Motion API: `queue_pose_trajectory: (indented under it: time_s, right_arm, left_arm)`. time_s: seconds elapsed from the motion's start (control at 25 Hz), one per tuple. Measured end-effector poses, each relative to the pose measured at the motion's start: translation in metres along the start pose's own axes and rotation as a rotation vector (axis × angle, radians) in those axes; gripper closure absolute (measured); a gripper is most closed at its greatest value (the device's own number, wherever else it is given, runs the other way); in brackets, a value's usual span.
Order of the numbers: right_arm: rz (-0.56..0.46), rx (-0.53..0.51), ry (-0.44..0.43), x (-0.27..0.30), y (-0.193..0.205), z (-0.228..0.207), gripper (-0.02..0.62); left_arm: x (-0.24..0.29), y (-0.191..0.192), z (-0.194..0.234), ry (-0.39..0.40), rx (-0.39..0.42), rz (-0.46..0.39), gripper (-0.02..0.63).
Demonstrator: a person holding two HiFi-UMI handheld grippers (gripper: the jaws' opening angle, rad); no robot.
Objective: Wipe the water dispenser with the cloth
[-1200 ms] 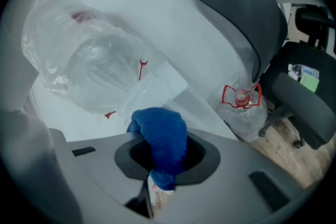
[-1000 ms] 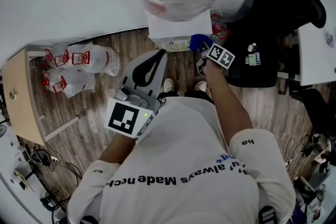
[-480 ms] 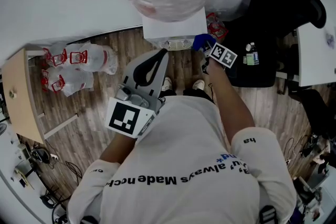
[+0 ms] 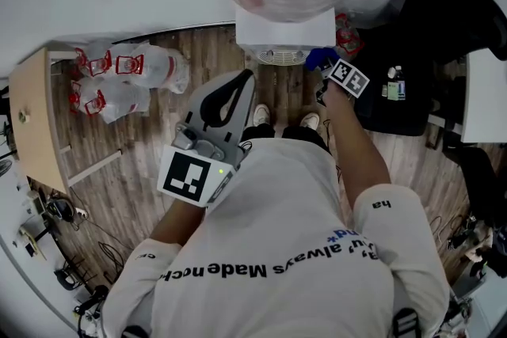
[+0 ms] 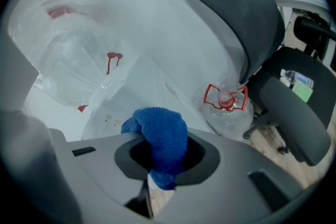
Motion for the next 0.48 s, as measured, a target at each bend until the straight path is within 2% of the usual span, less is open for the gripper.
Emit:
queue_pose_trajectory:
  time_s: [0.16, 0.28, 0.48]
  right_arm:
    - [0.017, 0.011, 0.003, 0.006, 0.013, 0.005, 0.526]
    - [0.051, -0.016, -0.024, 0.014, 0.030, 0.025, 0.526]
    - [0.067, 0.009, -0.044, 0.024, 0.052, 0.054, 0.526]
  left_arm:
    - [-0.011, 0.003, 0.010, -0.021, -0.003, 0.010, 0.588]
    - [-0.018, 0.004, 0.018, -0.032, -0.008, 0.009, 0.588]
    - [-0.031, 0.004, 0.031, -0.045, -0.009, 0.005, 0.588]
Point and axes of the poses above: the fingertips, and each gripper's own axes: x forward along the fingers, z to its left, y out of its underside, the point moved 1 cm from there along -x, backward along the fingers, and after that the axes turned 6 degrees about x, right-handed, at the moved point
